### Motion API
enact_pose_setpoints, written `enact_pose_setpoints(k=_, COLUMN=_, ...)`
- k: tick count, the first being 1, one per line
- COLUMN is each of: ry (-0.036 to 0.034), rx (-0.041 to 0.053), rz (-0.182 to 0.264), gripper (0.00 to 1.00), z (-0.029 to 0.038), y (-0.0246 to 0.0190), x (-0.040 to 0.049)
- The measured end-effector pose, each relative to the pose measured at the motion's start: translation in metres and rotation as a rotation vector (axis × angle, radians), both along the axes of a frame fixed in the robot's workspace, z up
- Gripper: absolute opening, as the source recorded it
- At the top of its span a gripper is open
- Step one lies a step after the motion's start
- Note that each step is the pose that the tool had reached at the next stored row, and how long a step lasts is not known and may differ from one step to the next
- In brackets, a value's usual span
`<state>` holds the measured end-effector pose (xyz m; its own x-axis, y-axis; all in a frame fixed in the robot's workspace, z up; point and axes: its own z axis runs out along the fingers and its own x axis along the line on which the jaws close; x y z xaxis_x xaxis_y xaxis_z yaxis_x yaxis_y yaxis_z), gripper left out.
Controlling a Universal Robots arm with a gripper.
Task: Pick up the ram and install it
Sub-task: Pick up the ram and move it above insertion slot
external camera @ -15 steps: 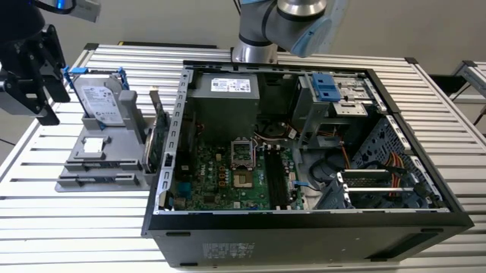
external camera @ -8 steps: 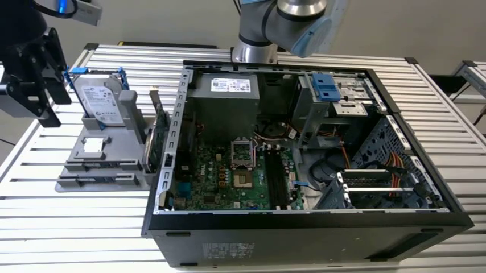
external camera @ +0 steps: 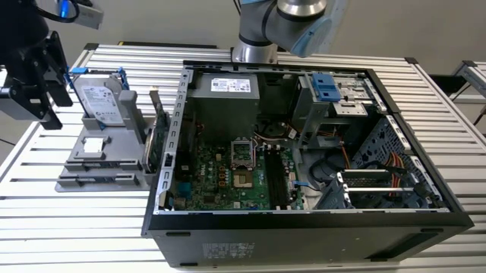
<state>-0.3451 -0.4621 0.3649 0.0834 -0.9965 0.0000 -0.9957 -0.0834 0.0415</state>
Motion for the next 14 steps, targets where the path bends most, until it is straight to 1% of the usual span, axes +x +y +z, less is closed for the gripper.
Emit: enact_pose_setpoints(k=14, ry=0.0001, rx=-0.0001, rz=-0.008, gripper=1.0, z=-0.0095, y=0.0, x=0.0001)
